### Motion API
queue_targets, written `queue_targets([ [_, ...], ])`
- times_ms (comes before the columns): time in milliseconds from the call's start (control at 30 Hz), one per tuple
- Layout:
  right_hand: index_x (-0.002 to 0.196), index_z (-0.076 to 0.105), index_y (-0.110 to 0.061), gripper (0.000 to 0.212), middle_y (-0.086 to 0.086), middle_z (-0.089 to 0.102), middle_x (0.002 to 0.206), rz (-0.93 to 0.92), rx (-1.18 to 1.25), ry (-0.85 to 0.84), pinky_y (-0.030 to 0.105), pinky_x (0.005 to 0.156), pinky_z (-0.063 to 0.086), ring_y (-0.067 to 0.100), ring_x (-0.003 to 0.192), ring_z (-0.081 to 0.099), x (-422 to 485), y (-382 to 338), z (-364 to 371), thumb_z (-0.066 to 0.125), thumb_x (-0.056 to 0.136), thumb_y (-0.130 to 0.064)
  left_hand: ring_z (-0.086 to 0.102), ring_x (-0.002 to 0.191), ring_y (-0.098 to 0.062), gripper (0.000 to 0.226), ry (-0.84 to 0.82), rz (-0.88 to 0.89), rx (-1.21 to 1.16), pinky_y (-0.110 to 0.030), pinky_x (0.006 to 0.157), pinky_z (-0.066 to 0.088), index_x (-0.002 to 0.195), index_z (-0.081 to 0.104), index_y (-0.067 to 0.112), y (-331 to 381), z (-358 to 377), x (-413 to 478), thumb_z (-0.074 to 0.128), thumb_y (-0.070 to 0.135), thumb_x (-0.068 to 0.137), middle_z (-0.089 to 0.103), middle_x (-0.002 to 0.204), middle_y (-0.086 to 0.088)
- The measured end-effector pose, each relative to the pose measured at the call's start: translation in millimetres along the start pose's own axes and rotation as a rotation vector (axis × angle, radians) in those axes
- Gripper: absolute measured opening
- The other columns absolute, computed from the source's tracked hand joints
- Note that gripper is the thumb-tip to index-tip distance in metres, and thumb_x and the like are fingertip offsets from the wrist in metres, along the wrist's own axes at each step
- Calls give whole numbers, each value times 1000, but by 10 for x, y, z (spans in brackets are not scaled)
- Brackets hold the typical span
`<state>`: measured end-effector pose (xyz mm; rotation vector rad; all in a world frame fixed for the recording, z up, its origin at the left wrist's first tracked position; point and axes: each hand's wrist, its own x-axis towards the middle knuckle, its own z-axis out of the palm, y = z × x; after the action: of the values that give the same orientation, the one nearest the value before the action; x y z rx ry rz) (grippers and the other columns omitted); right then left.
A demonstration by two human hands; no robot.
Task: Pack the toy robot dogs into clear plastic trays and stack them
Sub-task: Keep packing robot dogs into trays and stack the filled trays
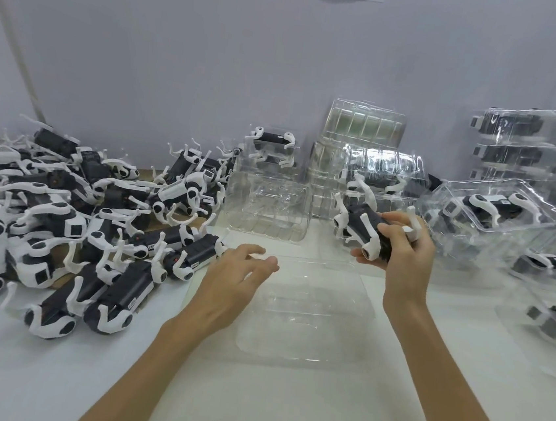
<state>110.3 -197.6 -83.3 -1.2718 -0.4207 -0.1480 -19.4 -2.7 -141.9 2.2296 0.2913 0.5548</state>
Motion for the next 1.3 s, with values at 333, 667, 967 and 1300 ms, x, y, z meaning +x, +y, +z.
queue_targets([
  [333, 93, 61, -5, 11, 13, 62, 79, -29, 25, 19, 29, 44, 51, 38, 58, 61, 7, 24, -16, 54, 91, 2, 32, 45, -17, 51, 296, 167, -396, -15, 57, 34, 72, 77, 21, 173, -66, -68, 42, 52, 94, 33, 47, -9],
  [667, 112, 61, -10, 24, 10, 68, 103, -58, -120, -259, 25, 58, 56, 23, 73, 74, 0, 71, 17, 64, 91, 2, 34, 139, -9, 33, 112, -26, 210, -25, 105, 25, 131, 60, 27, -166, -62, 24, 55, 34, 99, 47, 145, 9],
  [967, 105, 72, -29, 34, -15, 70, 99, -180, -434, -549, 44, 81, 56, 24, 86, 66, -11, 160, -35, 77, 82, -4, 57, 110, 3, 39, -4, 0, 14, -31, 95, 44, 120, 58, 48, -116, -26, 14, 45, 49, 83, 50, 137, 26],
  [1300, 101, 73, -36, 32, -23, 70, 96, -157, -609, -652, 2, 81, 37, -5, 96, 59, -42, 231, -31, 80, 81, -12, 52, 111, 6, 37, -2, 14, -3, -28, 94, 41, 121, 55, 47, -165, 2, 30, 44, 46, 85, 49, 131, 28],
])
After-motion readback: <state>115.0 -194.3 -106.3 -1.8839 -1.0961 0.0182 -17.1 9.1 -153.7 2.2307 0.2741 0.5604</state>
